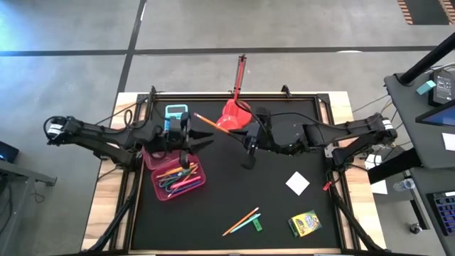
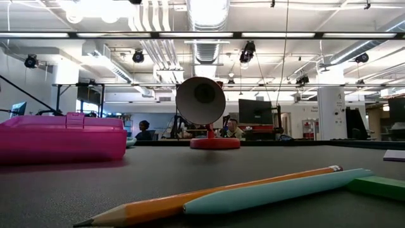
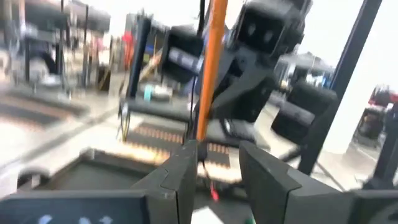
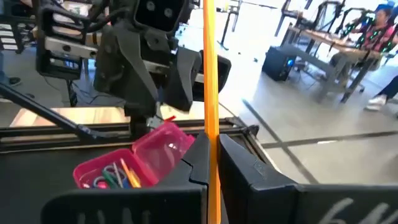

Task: Pack school essentials
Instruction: Put the orange pencil into the red supply box

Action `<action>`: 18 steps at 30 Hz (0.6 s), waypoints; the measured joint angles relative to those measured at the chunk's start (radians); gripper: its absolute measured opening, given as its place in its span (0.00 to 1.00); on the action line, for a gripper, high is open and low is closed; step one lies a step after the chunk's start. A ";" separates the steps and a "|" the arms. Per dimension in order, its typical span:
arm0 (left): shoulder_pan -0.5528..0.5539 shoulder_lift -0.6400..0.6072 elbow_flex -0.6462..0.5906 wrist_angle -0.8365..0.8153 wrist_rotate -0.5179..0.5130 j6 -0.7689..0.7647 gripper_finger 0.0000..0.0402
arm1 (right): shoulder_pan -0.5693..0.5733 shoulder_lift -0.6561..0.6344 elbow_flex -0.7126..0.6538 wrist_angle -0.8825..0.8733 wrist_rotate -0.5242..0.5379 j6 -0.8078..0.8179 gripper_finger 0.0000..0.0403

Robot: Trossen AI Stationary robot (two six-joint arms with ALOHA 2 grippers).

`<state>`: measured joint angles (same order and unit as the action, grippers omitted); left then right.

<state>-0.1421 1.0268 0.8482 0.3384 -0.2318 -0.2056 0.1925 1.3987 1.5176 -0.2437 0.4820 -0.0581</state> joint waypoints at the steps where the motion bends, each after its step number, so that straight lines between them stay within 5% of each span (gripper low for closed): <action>1: 0.000 0.009 0.000 0.044 -0.003 0.016 0.26 | 0.000 0.002 0.009 -0.001 0.000 -0.007 0.02; 18: 0.005 0.075 0.001 0.288 -0.007 0.112 0.26 | 0.002 0.026 0.034 0.025 -0.018 -0.022 0.02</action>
<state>-0.1375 1.1019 0.8494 0.6260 -0.2386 -0.0937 0.1940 1.4246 1.5519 -0.2184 0.4637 -0.0803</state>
